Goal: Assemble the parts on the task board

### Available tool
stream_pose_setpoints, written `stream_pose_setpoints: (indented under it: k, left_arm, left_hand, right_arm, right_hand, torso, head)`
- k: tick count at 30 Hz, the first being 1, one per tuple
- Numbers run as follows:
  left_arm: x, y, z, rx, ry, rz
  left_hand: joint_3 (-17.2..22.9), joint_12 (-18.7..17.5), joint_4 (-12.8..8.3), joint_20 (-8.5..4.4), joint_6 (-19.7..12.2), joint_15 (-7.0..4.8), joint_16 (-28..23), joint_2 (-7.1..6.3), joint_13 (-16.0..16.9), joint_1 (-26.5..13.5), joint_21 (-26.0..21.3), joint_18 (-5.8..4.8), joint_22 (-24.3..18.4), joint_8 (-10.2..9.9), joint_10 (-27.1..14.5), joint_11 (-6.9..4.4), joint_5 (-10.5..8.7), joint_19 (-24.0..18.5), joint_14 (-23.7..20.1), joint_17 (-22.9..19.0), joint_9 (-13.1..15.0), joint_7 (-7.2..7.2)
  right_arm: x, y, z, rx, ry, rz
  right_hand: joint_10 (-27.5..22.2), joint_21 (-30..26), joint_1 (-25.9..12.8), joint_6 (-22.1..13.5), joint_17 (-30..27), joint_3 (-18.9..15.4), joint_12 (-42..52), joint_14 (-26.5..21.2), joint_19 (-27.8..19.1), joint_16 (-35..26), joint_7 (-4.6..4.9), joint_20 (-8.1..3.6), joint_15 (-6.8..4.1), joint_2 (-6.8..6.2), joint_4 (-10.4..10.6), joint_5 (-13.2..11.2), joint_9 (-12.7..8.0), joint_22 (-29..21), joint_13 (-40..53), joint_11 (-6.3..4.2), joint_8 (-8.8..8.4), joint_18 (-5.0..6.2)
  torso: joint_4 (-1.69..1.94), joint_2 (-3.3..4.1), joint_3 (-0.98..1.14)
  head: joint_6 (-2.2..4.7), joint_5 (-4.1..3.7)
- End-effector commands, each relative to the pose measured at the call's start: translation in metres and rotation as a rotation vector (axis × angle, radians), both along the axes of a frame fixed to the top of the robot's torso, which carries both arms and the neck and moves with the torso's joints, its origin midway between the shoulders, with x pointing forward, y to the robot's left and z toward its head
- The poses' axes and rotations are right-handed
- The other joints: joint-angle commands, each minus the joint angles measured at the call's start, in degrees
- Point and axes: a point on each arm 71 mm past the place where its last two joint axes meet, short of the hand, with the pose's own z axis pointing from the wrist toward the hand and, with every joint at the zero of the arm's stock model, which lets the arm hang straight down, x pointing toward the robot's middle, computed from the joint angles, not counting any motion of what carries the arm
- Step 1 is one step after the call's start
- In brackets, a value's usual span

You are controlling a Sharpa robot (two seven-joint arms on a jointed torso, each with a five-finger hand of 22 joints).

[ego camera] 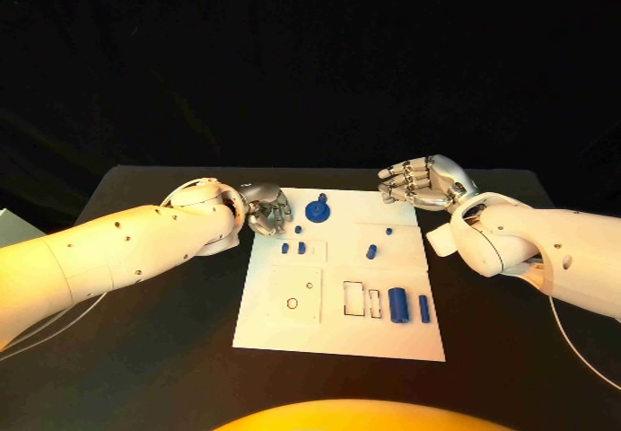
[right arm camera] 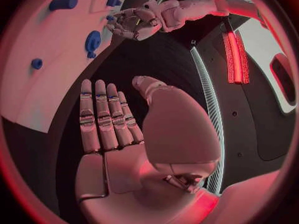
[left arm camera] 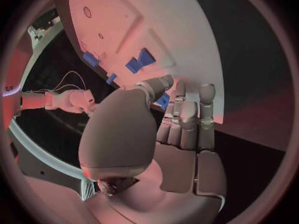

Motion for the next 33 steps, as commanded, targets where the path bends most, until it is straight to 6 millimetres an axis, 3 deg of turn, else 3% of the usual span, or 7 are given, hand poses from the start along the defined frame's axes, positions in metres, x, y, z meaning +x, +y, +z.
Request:
stream_pose_setpoints:
  k: [1,8,14,17,19,26,33]
  left_arm:
    - [0.000,0.003,0.005,-0.086,-0.011,0.019]
    - [0.000,0.025,0.020,-0.398,0.059,0.133]
    - [-0.009,0.041,0.031,-0.806,0.200,0.194]
    - [-0.015,0.043,0.035,-0.957,0.273,0.188]
    - [-0.019,0.044,0.038,-1.023,0.305,0.178]
    - [-0.030,0.049,0.044,-1.143,0.348,0.153]
    - [-0.035,0.053,0.047,-1.173,0.349,0.152]
  left_hand:
    - [0.0,-0.6,-0.3,0.09,0.4,0.04,-0.5,-0.38,0.1,0.3,-1.0,0.07,-1.0,0.2,-0.4,0.39,-0.21,-1.2,-1.1,-1.4,0.1,0.18]
    - [0.8,-1.7,-1.1,0.89,2.0,1.16,-9.8,-0.04,0.1,0.7,-5.6,0.77,-4.5,0.7,-3.8,1.86,-0.08,-6.4,-13.8,-20.0,0.3,1.01]
    - [-0.1,-1.2,-0.2,1.44,1.3,1.67,-12.4,0.41,0.3,-0.8,-7.5,0.81,-5.8,0.2,-5.1,2.42,-0.09,-6.7,-14.1,-21.7,0.0,1.64]
    - [-1.1,-0.9,0.5,1.68,0.9,1.91,-13.4,0.44,0.4,-1.8,-8.8,0.81,-6.8,0.0,-5.6,2.58,-0.06,-6.7,-14.3,-22.2,0.0,1.79]
    - [-1.9,-0.7,1.0,1.83,0.8,2.02,-13.7,0.43,0.4,-2.4,-9.7,0.80,-7.4,0.0,-5.9,2.64,-0.06,-6.7,-14.5,-22.4,0.0,1.80]
    - [-4.3,-0.2,2.3,2.25,0.4,2.34,-15.0,0.28,0.6,-3.4,-12.8,0.78,-9.6,0.0,-7.0,2.82,-0.08,-7.0,-16.0,-23.0,0.0,1.80]
    - [-4.5,-0.1,2.3,2.27,0.4,2.35,-15.1,0.44,0.6,-3.3,-13.1,0.80,-9.8,0.1,-7.2,2.86,-0.05,-6.8,-16.0,-23.1,0.1,1.87]
  right_arm:
    - [-0.001,0.000,-0.001,-0.094,-0.030,0.065]
    - [0.000,-0.007,-0.003,-0.325,-0.073,0.151]
    - [-0.002,-0.011,-0.004,-0.636,-0.149,0.212]
    - [-0.003,-0.010,-0.005,-0.796,-0.193,0.221]
    - [-0.003,-0.009,-0.005,-0.884,-0.225,0.219]
    - [-0.006,0.000,-0.005,-1.040,-0.324,0.201]
    - [-0.008,0.011,-0.007,-1.075,-0.336,0.209]
  right_hand:
    - [0.3,1.4,1.5,0.9,0.7,0.5,-0.3,2.8,2.6,1.4,-0.45,-1.07,-0.99,0.18,-1.3,-1.2,0.2,0.4,0.0,-0.80,0.22,0.92]
    - [3.0,7.3,3.2,3.4,3.8,0.4,-0.2,11.4,10.5,5.8,-1.93,-4.96,-4.10,0.58,-4.5,-3.5,0.5,3.0,0.0,-2.55,1.00,0.66]
    - [7.5,19.2,3.1,6.6,13.2,0.5,-1.8,22.5,18.2,18.7,-3.70,-9.32,-7.24,0.63,-6.7,-3.2,0.2,10.6,0.0,-4.68,0.98,0.23]
    - [8.8,24.5,1.9,7.4,19.4,2.3,-2.7,22.8,17.8,27.1,-3.84,-9.67,-7.38,0.08,-6.5,-3.4,0.2,14.8,0.1,-5.21,0.65,0.15]
    - [10.6,36.5,1.2,8.6,26.5,3.4,-2.6,22.9,19.4,36.1,-4.48,-9.73,-7.75,-0.27,-6.2,-3.3,0.8,27.7,0.4,-5.87,1.14,-1.24]
    - [8.7,57.2,-0.4,7.8,44.2,6.2,-2.8,23.9,22.4,56.4,-4.73,-9.12,-7.33,-2.34,-4.8,-3.4,1.8,50.7,0.1,-5.46,0.84,-4.17]
    - [6.9,66.4,-0.9,6.8,51.4,6.3,-2.8,24.3,23.7,64.9,-4.65,-8.34,-6.93,-3.13,-4.0,-3.5,2.7,61.2,0.1,-5.04,0.61,-5.50]
  torso:
    - [-0.02,-0.04,0.00]
    - [0.00,-0.06,0.02]
    - [-0.03,0.01,-0.16]
    - [0.00,0.01,-0.20]
    - [0.11,-0.02,-0.25]
    - [-0.02,-0.07,-0.12]
    - [0.21,-0.02,-0.16]
  head:
    - [0.22,-0.06]
    - [0.69,-0.56]
    - [1.36,-1.66]
    - [1.57,-2.34]
    - [1.55,-2.51]
    - [1.69,-2.43]
    - [1.88,-2.73]
